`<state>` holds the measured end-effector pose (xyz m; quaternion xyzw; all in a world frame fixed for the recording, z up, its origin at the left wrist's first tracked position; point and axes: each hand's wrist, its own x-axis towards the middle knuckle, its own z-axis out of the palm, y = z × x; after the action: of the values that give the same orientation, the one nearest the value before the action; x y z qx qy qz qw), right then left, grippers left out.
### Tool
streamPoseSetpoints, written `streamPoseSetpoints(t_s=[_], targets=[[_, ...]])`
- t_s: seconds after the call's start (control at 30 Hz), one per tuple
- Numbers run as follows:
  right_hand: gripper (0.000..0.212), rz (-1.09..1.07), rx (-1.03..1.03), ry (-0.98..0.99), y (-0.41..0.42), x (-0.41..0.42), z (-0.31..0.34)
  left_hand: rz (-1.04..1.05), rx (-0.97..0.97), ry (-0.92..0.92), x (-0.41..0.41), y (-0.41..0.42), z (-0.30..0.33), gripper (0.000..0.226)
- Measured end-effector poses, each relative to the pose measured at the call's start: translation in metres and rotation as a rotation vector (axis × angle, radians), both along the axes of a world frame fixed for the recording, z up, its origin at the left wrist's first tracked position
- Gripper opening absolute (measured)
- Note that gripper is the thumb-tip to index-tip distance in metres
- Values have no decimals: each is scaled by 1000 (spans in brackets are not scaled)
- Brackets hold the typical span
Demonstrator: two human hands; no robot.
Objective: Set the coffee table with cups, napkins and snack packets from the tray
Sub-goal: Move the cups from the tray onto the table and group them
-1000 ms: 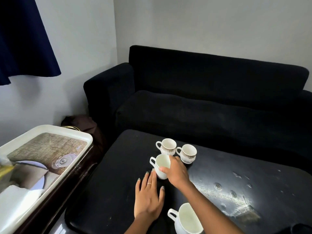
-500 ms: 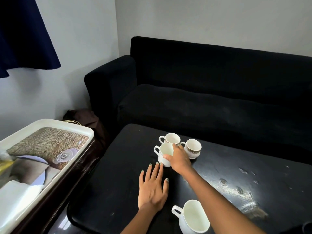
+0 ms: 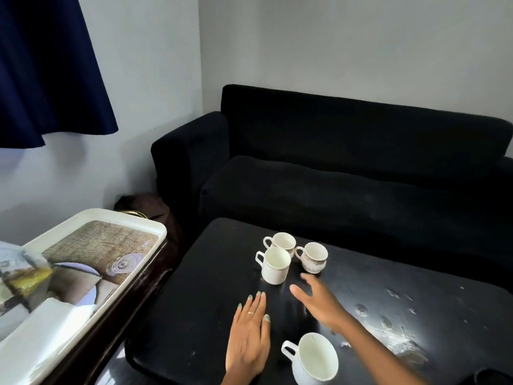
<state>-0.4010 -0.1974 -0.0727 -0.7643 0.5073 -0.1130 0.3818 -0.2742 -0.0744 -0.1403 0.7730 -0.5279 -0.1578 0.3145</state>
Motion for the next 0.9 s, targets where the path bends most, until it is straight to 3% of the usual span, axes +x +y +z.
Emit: streamPoseSetpoints(t_s=[0.1,0.17,0.47,0.6,0.9], targets=[[48,-37,-30,-67,25,-16,2,59,19,71,-11,19,1,52],[47,-56,-45,-101,44,-26,3,93,80,106,-23,31,2,56],[92,-65,-124,33,117,-56,14,-43,244,189,-80,87,15,65],[92,-76,-107,92,137,-62,11,-102,269,187,-88,98,22,70],[89,-286,-36,-169,162,-59,-4,-195,317,104,-94,103,25,74]])
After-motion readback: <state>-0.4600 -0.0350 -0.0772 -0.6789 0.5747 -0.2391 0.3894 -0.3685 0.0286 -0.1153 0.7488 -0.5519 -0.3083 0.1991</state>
